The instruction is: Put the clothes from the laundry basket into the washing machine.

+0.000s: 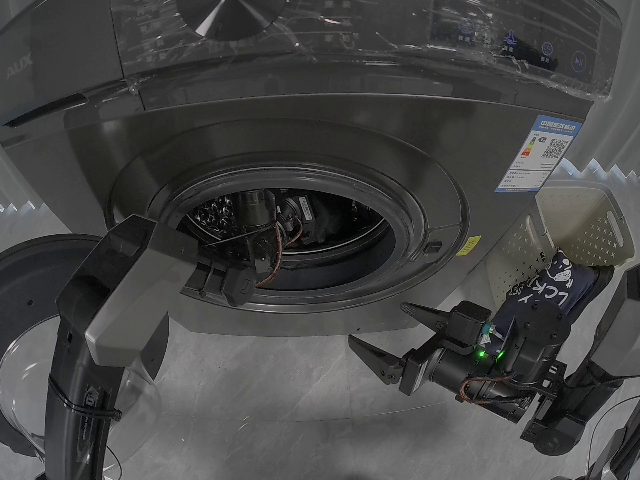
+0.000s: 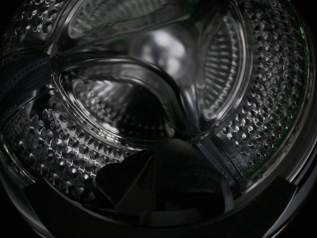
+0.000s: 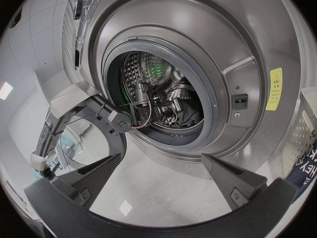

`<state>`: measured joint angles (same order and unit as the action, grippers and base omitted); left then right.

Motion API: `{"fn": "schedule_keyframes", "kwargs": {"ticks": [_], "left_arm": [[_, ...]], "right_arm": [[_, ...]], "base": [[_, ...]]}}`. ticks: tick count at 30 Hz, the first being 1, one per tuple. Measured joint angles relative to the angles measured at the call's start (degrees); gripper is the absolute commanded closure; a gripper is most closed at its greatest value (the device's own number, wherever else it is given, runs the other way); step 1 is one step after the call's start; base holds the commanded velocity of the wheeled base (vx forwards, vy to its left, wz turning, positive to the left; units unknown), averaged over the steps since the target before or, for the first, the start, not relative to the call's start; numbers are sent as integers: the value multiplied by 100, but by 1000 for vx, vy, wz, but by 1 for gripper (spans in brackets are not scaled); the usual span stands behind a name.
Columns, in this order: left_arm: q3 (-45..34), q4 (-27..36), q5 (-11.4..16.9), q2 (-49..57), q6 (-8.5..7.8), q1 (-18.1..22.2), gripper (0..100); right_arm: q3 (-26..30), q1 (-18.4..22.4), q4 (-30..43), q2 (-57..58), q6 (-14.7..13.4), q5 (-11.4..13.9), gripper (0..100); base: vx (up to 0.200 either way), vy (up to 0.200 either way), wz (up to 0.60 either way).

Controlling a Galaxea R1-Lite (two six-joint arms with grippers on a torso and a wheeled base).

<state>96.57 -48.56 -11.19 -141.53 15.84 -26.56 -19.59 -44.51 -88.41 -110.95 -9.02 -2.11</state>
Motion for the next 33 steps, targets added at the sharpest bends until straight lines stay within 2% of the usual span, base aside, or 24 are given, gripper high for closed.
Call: {"fn": "schedule_keyframes", "kwargs": {"ticks": [1, 2, 14, 22, 26, 28, 33], "left_arm": [[39, 0, -5, -15, 1, 30, 100], [54, -5, -9, -26, 0, 46, 0], [-189, -11, -11, 105, 33, -4, 0], [-1279, 24, 0, 728, -5, -149, 0], [-2014, 22, 4, 1086, -112, -273, 0], [-2428, -24, 6, 1273, -243, -336, 0], [-3271, -271, 20, 1623, -451, -488, 0]], "right_arm": [[0, -2, 2, -2, 0, 0, 0], [-6, -2, 2, -2, 0, 0, 0], [-9, 0, -2, -10, -1, 1, 0], [-15, 5, -2, -10, -1, 4, 0], [-13, 11, -2, -10, -1, 4, 0], [-9, 11, 0, -10, -4, 4, 0], [2, 28, 0, -2, -9, 6, 0]], "base": [[0, 0, 0], [0, 0, 0], [0, 0, 0], [0, 0, 0], [0, 0, 0], [0, 0, 0], [0, 0, 0]]}}
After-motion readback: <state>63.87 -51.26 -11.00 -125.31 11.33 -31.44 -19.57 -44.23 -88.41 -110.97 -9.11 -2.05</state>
